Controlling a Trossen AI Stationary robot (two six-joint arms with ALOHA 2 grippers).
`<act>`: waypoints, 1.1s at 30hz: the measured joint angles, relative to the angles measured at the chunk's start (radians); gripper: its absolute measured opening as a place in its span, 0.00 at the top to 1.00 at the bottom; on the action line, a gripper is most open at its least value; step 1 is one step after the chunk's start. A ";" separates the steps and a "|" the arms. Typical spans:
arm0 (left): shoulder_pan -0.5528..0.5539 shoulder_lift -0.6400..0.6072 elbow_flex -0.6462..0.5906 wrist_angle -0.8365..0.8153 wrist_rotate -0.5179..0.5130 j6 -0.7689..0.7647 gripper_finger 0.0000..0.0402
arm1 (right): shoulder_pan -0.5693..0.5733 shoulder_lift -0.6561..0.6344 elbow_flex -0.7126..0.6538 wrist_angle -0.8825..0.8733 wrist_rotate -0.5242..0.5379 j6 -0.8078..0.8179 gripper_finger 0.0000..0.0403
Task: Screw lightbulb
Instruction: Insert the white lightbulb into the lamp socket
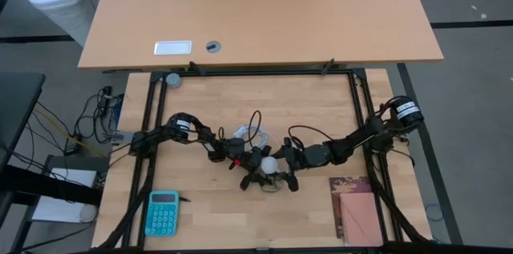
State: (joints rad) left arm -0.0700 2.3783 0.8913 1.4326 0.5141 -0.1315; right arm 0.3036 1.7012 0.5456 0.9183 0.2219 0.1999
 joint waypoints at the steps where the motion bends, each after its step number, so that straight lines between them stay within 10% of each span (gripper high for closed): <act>1: 0.002 0.000 0.000 0.000 0.001 -0.003 0.51 | 0.000 0.000 0.004 -0.006 -0.001 0.000 0.29; 33: 0.004 -0.001 0.000 0.001 -0.046 -0.011 0.51 | 0.008 0.113 0.022 0.121 0.054 0.011 0.32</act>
State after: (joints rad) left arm -0.0658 2.3775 0.8917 1.4334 0.4683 -0.1425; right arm 0.3115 1.8145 0.5678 1.0392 0.2764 0.2111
